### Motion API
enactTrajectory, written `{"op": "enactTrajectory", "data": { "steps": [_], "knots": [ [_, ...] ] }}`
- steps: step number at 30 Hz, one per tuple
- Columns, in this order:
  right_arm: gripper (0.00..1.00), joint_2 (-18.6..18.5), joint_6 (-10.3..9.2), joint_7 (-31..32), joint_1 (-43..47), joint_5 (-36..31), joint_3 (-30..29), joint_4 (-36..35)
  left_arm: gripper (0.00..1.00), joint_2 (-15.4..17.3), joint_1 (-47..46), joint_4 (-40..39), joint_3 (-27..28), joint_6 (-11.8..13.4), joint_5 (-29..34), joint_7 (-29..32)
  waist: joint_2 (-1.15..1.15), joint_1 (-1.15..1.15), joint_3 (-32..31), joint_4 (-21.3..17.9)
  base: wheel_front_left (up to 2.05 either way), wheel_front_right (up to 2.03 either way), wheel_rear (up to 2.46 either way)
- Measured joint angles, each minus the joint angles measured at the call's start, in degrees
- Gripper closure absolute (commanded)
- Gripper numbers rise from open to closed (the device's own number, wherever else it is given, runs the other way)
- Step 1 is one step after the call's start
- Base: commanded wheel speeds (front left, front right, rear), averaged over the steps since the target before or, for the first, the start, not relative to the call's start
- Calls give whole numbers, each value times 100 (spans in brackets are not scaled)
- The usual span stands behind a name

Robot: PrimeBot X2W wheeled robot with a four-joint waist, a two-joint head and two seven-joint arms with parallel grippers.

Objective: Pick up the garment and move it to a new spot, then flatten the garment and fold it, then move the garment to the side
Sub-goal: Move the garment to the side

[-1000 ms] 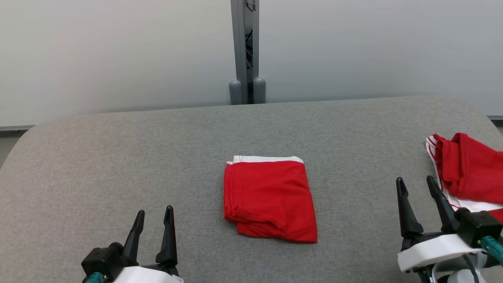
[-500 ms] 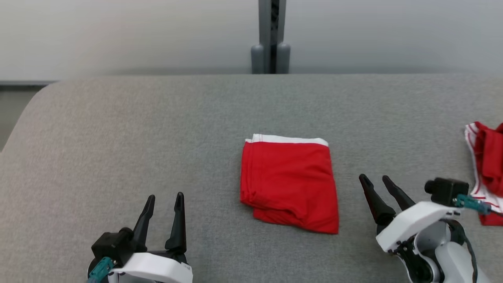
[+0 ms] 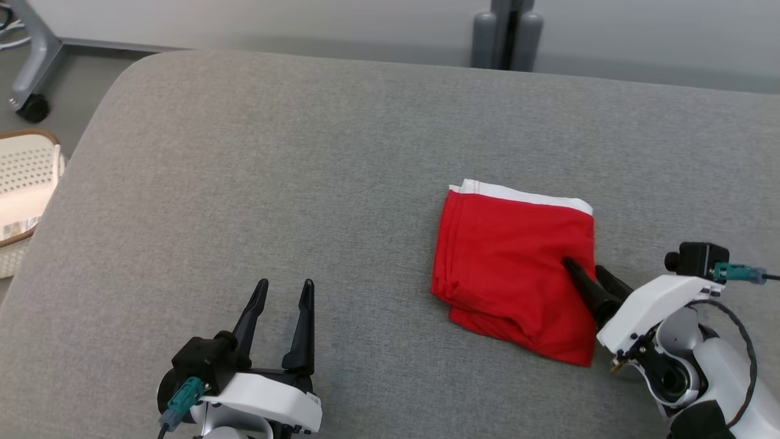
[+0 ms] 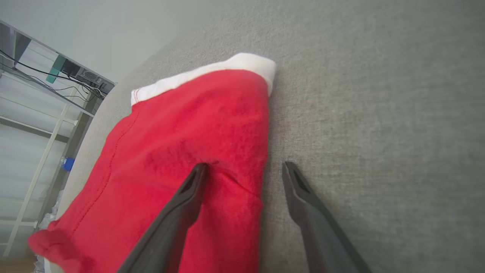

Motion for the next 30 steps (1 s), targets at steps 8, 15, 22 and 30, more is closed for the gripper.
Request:
{"op": "enactTrajectory", "data": {
  "steps": [8,15,22,30],
  "knots": [
    [0,-30,-1,47,-304,294,272,190,0,0,-47,-46,-58,33,26,1,0,0,149,330,0,0,0],
    [100,-101,-4,-90,-502,312,673,307,0,0,-84,-86,-116,63,-23,1,0,0,221,411,0,0,0],
    [100,-309,2,-555,-552,96,1196,305,0,-2,-96,-82,-101,89,-46,1,0,0,158,300,0,0,0],
    [100,-1034,1,-808,-621,-372,1784,-98,0,-1,-94,-69,29,68,-48,1,0,0,-28,-148,0,0,0]
  ]
}}
